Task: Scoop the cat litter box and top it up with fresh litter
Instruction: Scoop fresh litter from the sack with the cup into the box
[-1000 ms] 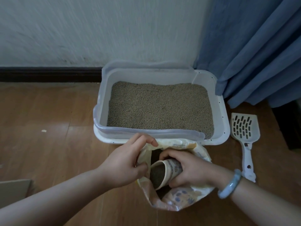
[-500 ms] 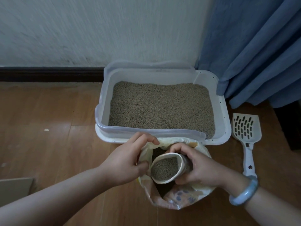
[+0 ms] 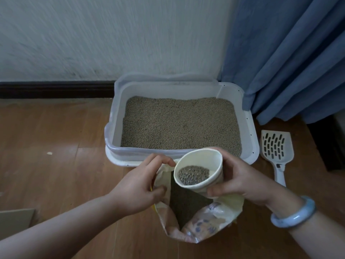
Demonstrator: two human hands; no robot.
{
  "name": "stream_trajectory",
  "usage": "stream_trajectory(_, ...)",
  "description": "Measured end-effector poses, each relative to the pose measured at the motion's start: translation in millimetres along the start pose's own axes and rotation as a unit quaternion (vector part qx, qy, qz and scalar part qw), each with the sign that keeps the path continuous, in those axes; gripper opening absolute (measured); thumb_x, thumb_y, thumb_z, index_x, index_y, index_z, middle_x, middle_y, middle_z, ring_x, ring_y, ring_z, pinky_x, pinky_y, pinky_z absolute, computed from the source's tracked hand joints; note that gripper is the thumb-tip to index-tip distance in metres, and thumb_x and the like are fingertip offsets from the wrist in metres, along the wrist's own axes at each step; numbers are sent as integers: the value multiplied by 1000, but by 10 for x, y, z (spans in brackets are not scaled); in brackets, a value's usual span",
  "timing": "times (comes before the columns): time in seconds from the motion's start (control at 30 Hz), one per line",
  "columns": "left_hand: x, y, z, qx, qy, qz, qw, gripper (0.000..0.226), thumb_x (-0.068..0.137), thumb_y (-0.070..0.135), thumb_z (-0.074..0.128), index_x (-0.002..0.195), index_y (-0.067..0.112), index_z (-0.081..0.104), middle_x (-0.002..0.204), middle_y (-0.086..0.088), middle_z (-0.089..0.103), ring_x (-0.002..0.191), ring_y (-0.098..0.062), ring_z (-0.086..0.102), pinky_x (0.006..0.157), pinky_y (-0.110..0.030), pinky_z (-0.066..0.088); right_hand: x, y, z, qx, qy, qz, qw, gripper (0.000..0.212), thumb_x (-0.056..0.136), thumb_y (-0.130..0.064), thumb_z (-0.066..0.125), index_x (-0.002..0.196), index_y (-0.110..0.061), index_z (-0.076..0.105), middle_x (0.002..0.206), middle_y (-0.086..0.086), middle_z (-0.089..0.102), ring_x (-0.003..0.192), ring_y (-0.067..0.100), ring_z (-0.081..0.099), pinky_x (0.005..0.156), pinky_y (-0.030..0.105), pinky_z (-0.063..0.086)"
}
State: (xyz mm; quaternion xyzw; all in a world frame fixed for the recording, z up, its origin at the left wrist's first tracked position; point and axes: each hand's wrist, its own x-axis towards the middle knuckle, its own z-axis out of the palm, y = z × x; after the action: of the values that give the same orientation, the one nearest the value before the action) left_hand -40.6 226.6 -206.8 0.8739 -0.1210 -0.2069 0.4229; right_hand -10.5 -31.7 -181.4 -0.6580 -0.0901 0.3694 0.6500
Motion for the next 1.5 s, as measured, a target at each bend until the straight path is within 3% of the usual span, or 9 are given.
stream_trajectory(0.23,-10,21,10,8,8,-6,1000,56,67,20,59,109,49,38,106,27,43,73,-11,52,69,-31,48,257,-392,-151,37,89,-98,990,73,55,6,77,114,-30,53,107,-9,67,107,9,61,81,20,52)
stream_trajectory(0.33,-11,31,1,12,8,-6,1000,56,67,20,60,109,50,37,107,27,42,76,-12,52,69,-27,47,513,-392,-195,-34,132,-107,985,74,57,-4,81,118,-32,49,117,-7,61,112,8,57,89,24,50)
stream_trajectory(0.5,-15,25,-1,15,4,-11,1000,56,67,22,60,110,48,36,109,23,42,78,-12,52,70,-31,49,901,-218,-227,-230,153,-101,956,73,62,-4,84,122,-28,47,118,-8,54,111,9,51,96,26,42)
stream_trajectory(0.6,-21,30,-3,16,4,-10,1000,56,66,22,59,110,48,36,109,21,43,76,-11,52,71,-32,48,1041,-126,-209,-423,135,-80,892,73,64,-13,82,126,-30,49,125,-6,52,117,17,46,100,40,38)
stream_trajectory(0.7,-19,38,1,13,5,-13,1000,55,66,22,59,109,49,36,108,23,42,75,-12,53,72,-32,48,1115,-168,-195,-564,115,-78,814,74,70,-11,75,133,-34,43,134,-9,49,125,19,40,103,42,33)
stream_trajectory(0.8,-21,32,2,11,4,-12,1000,56,66,21,59,109,49,37,107,23,43,74,-12,53,72,-33,48,1175,-265,-117,-653,91,-98,746,71,75,-4,64,134,-38,42,135,-10,47,128,19,36,99,39,28)
stream_trajectory(0.9,-27,31,-1,12,3,-10,1000,56,67,20,59,109,49,37,107,25,42,74,-11,52,73,-33,47,1202,-281,-18,-690,77,-121,710,63,78,-2,55,132,-34,45,134,-7,49,127,22,36,97,40,27)
stream_trajectory(1.33,-21,31,2,11,5,-15,1000,55,68,21,59,108,49,36,109,26,42,76,-15,53,72,-35,48,1204,-202,4,-672,140,-224,691,68,67,1,68,126,-31,54,127,-7,57,119,24,47,90,41,33)
stream_trajectory(1.5,-28,29,0,14,4,-14,1000,55,67,22,59,108,50,36,108,27,42,76,-15,53,73,-35,48,1189,-192,-12,-684,156,-221,678,70,61,5,70,121,-28,58,124,-3,59,117,27,49,91,44,34)
